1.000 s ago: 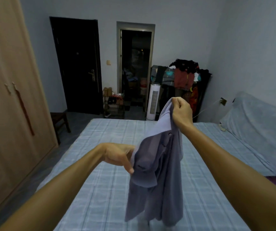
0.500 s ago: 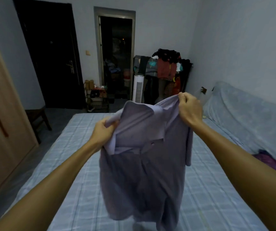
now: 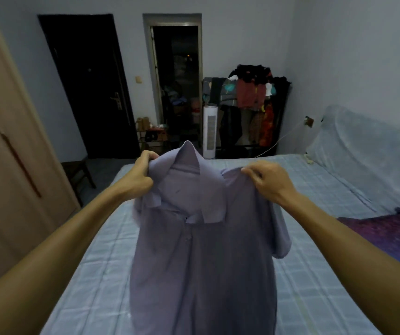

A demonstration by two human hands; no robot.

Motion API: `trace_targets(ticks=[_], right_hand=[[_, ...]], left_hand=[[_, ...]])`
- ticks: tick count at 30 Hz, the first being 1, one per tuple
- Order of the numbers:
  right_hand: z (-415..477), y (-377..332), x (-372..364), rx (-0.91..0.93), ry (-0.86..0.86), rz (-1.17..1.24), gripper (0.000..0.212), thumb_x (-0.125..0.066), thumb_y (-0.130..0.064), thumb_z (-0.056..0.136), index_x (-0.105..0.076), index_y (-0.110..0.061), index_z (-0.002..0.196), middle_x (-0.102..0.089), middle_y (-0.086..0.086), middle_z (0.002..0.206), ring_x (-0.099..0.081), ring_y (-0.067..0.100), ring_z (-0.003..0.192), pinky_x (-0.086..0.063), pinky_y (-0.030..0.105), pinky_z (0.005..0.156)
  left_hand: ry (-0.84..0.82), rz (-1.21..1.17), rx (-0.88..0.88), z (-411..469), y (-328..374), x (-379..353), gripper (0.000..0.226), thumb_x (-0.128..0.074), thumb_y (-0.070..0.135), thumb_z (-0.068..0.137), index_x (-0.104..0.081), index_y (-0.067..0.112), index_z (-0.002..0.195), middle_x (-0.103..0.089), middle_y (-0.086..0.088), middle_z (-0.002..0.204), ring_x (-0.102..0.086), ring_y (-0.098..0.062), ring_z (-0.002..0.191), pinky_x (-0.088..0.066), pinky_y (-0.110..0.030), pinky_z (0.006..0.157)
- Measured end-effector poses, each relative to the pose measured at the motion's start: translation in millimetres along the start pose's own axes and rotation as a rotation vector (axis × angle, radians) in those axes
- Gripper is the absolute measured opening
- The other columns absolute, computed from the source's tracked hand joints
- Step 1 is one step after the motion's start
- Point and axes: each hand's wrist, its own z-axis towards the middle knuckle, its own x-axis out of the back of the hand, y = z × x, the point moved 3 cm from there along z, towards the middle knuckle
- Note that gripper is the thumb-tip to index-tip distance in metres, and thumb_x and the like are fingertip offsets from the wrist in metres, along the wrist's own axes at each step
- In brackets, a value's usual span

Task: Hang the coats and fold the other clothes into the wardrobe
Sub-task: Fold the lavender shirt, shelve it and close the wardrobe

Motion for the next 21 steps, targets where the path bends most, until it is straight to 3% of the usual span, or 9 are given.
trace_targets(ticks=[4, 7, 9, 11, 15, 19, 21], right_hand=[[-5.3, -1.0, -7.5, -0.347, 0.077, 0.445, 0.036, -0.049, -0.025, 0.097, -0.051, -0.006, 0.066, -0.05, 0.008, 0.066, -0.044, 0.012, 0.062, -0.033, 0.03, 0.061], [-8.0, -7.0, -19.9, -0.549, 0.131, 0.697, 0.034, -0.042, -0.027, 0.1, -0.057, -0.011, 0.074, -0.053, 0.001, 0.068, -0.045, 0.008, 0.063, -0.037, 0.029, 0.06], [-8.9, -12.2, -23.3, -0.629, 0.181, 0.77, 0.031, -0.039, -0.03, 0.1, -0.061, -0.012, 0.085, -0.058, 0.001, 0.077, -0.05, 0.01, 0.07, -0.042, 0.029, 0.065], [-11.2, -18.5, -20.1, -0.643, 0.209, 0.796, 0.032, -0.039, -0.031, 0.1, -0.062, -0.01, 0.093, -0.06, 0.004, 0.082, -0.052, 0.011, 0.073, -0.042, 0.031, 0.067], [-16.8, -31.0, 0.0, -0.59, 0.211, 0.77, 0.029, -0.041, -0.029, 0.1, -0.064, -0.014, 0.092, -0.062, -0.005, 0.082, -0.054, 0.006, 0.075, -0.044, 0.026, 0.068], [-28.7, -48.4, 21.1, -0.527, 0.249, 0.641, 0.03, -0.041, -0.031, 0.1, -0.065, -0.013, 0.091, -0.064, 0.005, 0.091, -0.056, 0.015, 0.083, -0.044, 0.031, 0.072], [-38.0, -60.4, 33.5, -0.503, 0.287, 0.587, 0.027, -0.042, -0.027, 0.1, -0.066, -0.016, 0.099, -0.065, 0.002, 0.097, -0.057, 0.015, 0.088, -0.043, 0.03, 0.075]], left_hand=[[-0.056, 0.102, 0.058, -24.4, -1.4, -0.8, 0.059, -0.044, 0.01, 0.055, -0.038, 0.036, 0.107, -0.047, -0.004, 0.116, -0.052, -0.024, 0.109, -0.053, -0.048, 0.082], [-0.088, 0.044, 0.124, -42.9, 7.5, -12.8, 0.054, -0.047, 0.01, 0.064, -0.037, 0.031, 0.113, -0.048, -0.005, 0.105, -0.053, -0.022, 0.096, -0.05, -0.039, 0.071], [-0.111, 0.022, 0.149, -54.8, 11.7, -19.8, 0.05, -0.045, -0.002, 0.075, -0.036, 0.024, 0.117, -0.046, -0.004, 0.095, -0.051, -0.019, 0.083, -0.046, -0.032, 0.063], [-0.133, 0.075, 0.13, -67.7, 10.1, -20.5, 0.057, -0.045, -0.007, 0.07, -0.037, 0.03, 0.112, -0.044, -0.003, 0.094, -0.05, -0.019, 0.083, -0.045, -0.034, 0.065], [-0.124, 0.244, 0.044, -90.2, 4.4, -14.9, 0.056, -0.048, 0.004, 0.058, -0.04, 0.042, 0.099, -0.039, 0.005, 0.101, -0.049, -0.019, 0.096, -0.048, -0.039, 0.079], [0.028, 0.345, -0.112, -108.2, 9.2, -14.0, 0.028, -0.044, 0.001, 0.076, -0.049, 0.024, 0.091, -0.048, -0.003, 0.097, -0.048, -0.022, 0.09, -0.035, -0.03, 0.073], [0.11, 0.322, -0.162, -120.7, 7.3, -9.0, 0.02, -0.041, 0.011, 0.08, -0.057, 0.016, 0.09, -0.059, -0.005, 0.094, -0.054, -0.025, 0.088, -0.04, -0.035, 0.074]])
